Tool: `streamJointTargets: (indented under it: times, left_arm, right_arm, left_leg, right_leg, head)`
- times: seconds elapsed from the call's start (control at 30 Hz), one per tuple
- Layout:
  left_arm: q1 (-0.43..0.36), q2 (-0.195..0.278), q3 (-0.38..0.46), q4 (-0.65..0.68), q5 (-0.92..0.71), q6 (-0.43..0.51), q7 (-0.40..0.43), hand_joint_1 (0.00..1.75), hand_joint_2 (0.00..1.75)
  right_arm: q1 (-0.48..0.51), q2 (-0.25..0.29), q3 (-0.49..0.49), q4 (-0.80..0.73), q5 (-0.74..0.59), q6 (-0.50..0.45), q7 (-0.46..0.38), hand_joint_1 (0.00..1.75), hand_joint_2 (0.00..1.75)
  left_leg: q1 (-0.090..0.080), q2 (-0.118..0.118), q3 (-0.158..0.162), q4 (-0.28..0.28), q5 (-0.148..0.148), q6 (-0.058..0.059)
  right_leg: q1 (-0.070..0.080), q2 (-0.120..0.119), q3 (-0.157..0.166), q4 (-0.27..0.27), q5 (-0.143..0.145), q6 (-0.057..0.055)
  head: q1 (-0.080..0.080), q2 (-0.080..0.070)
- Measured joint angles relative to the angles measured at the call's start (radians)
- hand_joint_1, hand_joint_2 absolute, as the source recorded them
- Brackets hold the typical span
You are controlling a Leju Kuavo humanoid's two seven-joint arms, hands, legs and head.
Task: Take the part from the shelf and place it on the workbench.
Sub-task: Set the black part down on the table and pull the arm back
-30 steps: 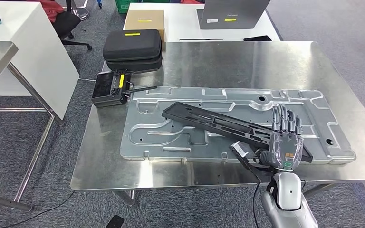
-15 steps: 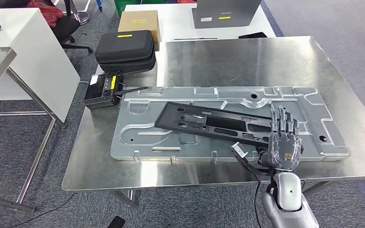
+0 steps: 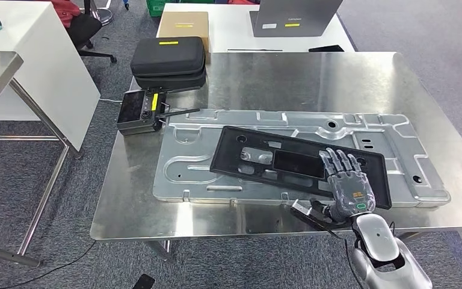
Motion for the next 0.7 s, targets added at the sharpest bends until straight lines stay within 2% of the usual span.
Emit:
streamJointTargets:
  times: [0.07,0.1,0.13,0.2,0.27,0.33,0.4,0.43,0.47,0.5,0.57,0.6,0.63,0.7]
  left_arm:
    - [0.0,0.0,0.0,0.0,0.0,0.0,0.0,0.0,0.0]
    - [-0.001,0.0,0.0,0.0,0.001,0.0,0.0,0.0,0.0]
    - [-0.001,0.0,0.0,0.0,0.002,0.0,0.0,0.0,0.0]
    - [0.0,0.0,0.0,0.0,0.004,0.001,0.0,0.0,0.0]
    - [0.001,0.0,0.0,0.0,0.007,0.003,0.0,0.0,0.0]
    - [0.001,0.001,0.0,0.0,0.01,0.005,-0.001,0.0,0.0]
    - [0.003,0.001,0.0,0.0,0.014,0.008,-0.003,0.0,0.0]
    - [0.005,0.001,0.0,0.0,0.016,0.008,-0.004,0.0,0.0]
    - [0.007,0.001,0.0,0.0,0.018,0.01,-0.005,0.0,0.0]
    - [0.009,0.002,0.0,0.0,0.02,0.01,-0.007,0.0,0.0]
    - [0.011,0.004,0.0,0.0,0.025,0.012,-0.009,0.0,0.0]
    - [0.01,0.005,0.001,0.0,0.027,0.012,-0.01,0.0,0.0]
    - [0.01,0.005,0.001,0.0,0.028,0.012,-0.012,0.0,0.0]
    - [0.011,0.006,0.001,0.0,0.032,0.013,-0.014,0.0,0.0]
  right_arm:
    - [-0.006,-0.019,0.016,-0.007,-0.003,0.008,0.005,0.0,0.0]
    - [-0.009,-0.027,0.022,-0.011,-0.004,0.011,0.009,0.0,0.0]
    - [-0.011,-0.034,0.027,-0.016,-0.006,0.013,0.013,0.0,0.0]
    - [-0.007,-0.047,0.034,-0.029,-0.01,0.014,0.023,0.0,0.0]
    - [-0.001,-0.06,0.04,-0.046,-0.016,0.013,0.033,0.0,0.0]
    - [0.01,-0.073,0.042,-0.068,-0.023,0.012,0.04,0.0,0.0]
    - [0.035,-0.09,0.038,-0.096,-0.035,0.01,0.047,0.0,0.0]
    - [0.054,-0.1,0.032,-0.115,-0.043,0.01,0.05,0.0,0.0]
    - [0.074,-0.112,0.023,-0.137,-0.052,0.009,0.052,0.0,0.0]
    - [0.094,-0.122,0.012,-0.161,-0.061,0.009,0.053,0.0,0.0]
    - [0.126,-0.142,-0.009,-0.206,-0.074,0.01,0.053,0.0,0.0]
    - [0.14,-0.151,-0.019,-0.225,-0.079,0.011,0.053,0.0,0.0]
    - [0.153,-0.16,-0.027,-0.243,-0.082,0.011,0.053,0.0,0.0]
    - [0.186,-0.182,-0.045,-0.281,-0.094,0.017,0.054,0.0,0.0]
  left_leg:
    - [-0.002,-0.001,0.0,0.008,-0.006,-0.005]
    - [-0.003,-0.001,-0.002,0.011,-0.008,-0.009]
    - [-0.005,-0.001,-0.004,0.013,-0.009,-0.012]
    - [-0.006,-0.001,-0.005,0.012,-0.008,-0.021]
    - [-0.005,-0.001,-0.01,0.027,-0.023,-0.03]
    - [-0.003,0.0,-0.045,0.106,-0.074,-0.039]
    - [-0.001,0.0,-0.105,0.238,-0.134,-0.043]
    - [-0.001,0.0,-0.127,0.283,-0.146,-0.043]
    - [-0.001,0.0,-0.131,0.293,-0.138,-0.043]
    - [-0.001,0.0,-0.116,0.261,-0.111,-0.04]
    - [-0.001,-0.001,-0.049,0.127,-0.045,-0.031]
    - [-0.003,-0.001,-0.019,0.067,-0.026,-0.027]
    - [-0.004,-0.002,-0.001,0.03,-0.019,-0.024]
    - [-0.008,-0.002,0.006,0.012,-0.02,-0.018]
  right_leg:
    - [0.002,0.0,0.063,-0.134,0.057,-0.005]
    - [0.004,0.0,0.083,-0.179,0.07,-0.009]
    - [0.007,0.001,0.092,-0.201,0.071,-0.013]
    - [0.008,0.003,0.092,-0.204,0.071,-0.022]
    - [0.003,0.002,0.096,-0.209,0.074,-0.033]
    - [0.0,0.0,0.099,-0.214,0.076,-0.042]
    - [0.002,-0.003,0.099,-0.214,0.075,-0.046]
    - [0.002,-0.004,0.099,-0.213,0.075,-0.047]
    - [0.002,-0.005,0.1,-0.213,0.074,-0.047]
    - [0.002,-0.005,0.101,-0.212,0.074,-0.047]
    - [0.003,-0.002,0.104,-0.212,0.071,-0.044]
    - [0.005,-0.001,0.105,-0.21,0.07,-0.041]
    - [0.007,0.0,0.104,-0.21,0.07,-0.035]
    - [0.007,0.001,0.103,-0.211,0.072,-0.022]
  head:
    - [0.0,0.0]
    - [0.0,0.0]
    - [0.0,0.0]
    - [-0.001,0.0]
    - [-0.001,0.0]
    - [-0.001,0.0]
    - [-0.001,0.0]
    - [-0.001,0.0]
    - [-0.001,0.0]
    - [-0.001,0.0]
    - [-0.001,0.0]
    - [-0.001,0.0]
    - [-0.001,0.0]
    - [-0.001,0.0]
